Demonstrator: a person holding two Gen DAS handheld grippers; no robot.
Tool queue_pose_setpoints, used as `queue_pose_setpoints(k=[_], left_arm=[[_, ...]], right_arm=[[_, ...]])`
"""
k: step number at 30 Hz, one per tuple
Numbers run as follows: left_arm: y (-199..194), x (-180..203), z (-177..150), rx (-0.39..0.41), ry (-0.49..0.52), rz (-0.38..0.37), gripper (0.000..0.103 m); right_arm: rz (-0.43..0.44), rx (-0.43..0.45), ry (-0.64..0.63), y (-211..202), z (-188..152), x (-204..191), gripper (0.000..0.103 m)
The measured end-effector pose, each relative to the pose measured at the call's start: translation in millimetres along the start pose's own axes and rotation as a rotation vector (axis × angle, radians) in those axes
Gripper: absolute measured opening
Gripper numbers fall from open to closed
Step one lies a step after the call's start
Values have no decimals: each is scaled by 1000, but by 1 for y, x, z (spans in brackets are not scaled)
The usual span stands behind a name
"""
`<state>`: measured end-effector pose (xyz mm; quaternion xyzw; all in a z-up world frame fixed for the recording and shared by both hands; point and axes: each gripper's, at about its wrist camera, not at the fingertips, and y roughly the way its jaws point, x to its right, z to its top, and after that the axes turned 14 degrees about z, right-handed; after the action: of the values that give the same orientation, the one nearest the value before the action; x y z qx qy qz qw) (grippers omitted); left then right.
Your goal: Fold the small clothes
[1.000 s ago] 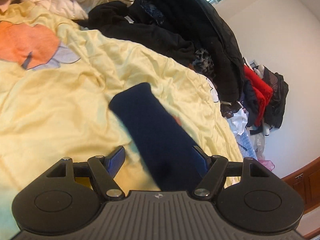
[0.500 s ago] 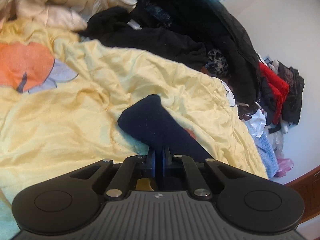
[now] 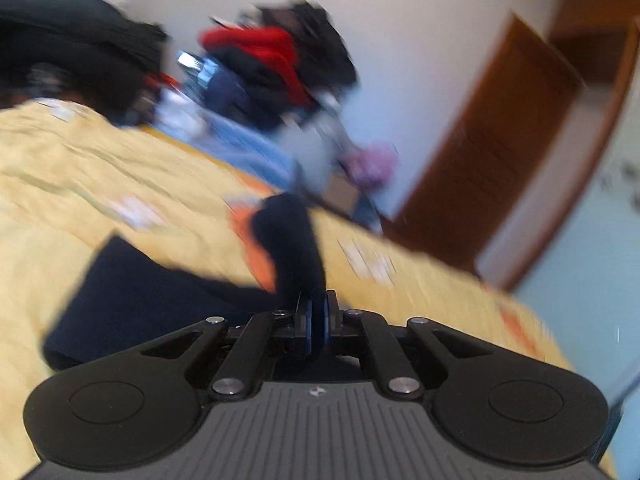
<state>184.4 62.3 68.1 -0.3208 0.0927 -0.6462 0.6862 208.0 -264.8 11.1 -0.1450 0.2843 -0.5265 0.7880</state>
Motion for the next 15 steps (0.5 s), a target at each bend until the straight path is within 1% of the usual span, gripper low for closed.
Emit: queue_pose_setpoints(k=[2,3,5,6,7,8,9,10,11,12,13,14,15], left_arm=[[19,31,-32,-96,85,-3,5],[26,42,-46,-120,128,8,5],[31,59,-67,-147,228,28,6],[28,65,-74,-135,277,34,9],[20,70,-78,-106,324,40,11],[12,73,-80,-83,363,35,21],[4,71,-79,-68,387,19,36],[-6,69,-79,-48,400,5,46],[-15,65,-80,-16,407,0,68],[-21,62,-81,20,406,1,82],[-26,53,-80,45,399,7,82],[-30,45,-82,53,391,21,82],[-30,37,-85,42,377,46,82]], right_arm=[[9,6,11,-1,0,2,94],[13,8,15,-1,0,3,94],[17,10,18,-1,0,3,94],[18,11,20,-2,0,3,94],[20,12,22,-2,-1,3,94],[24,15,27,-2,0,4,94],[28,18,32,-3,0,5,94],[33,22,37,-3,-1,6,95],[37,25,42,-4,0,6,95],[41,27,46,-4,0,7,95],[44,29,49,-4,0,8,95],[46,30,52,-4,0,8,95],[47,31,53,-4,0,8,95]])
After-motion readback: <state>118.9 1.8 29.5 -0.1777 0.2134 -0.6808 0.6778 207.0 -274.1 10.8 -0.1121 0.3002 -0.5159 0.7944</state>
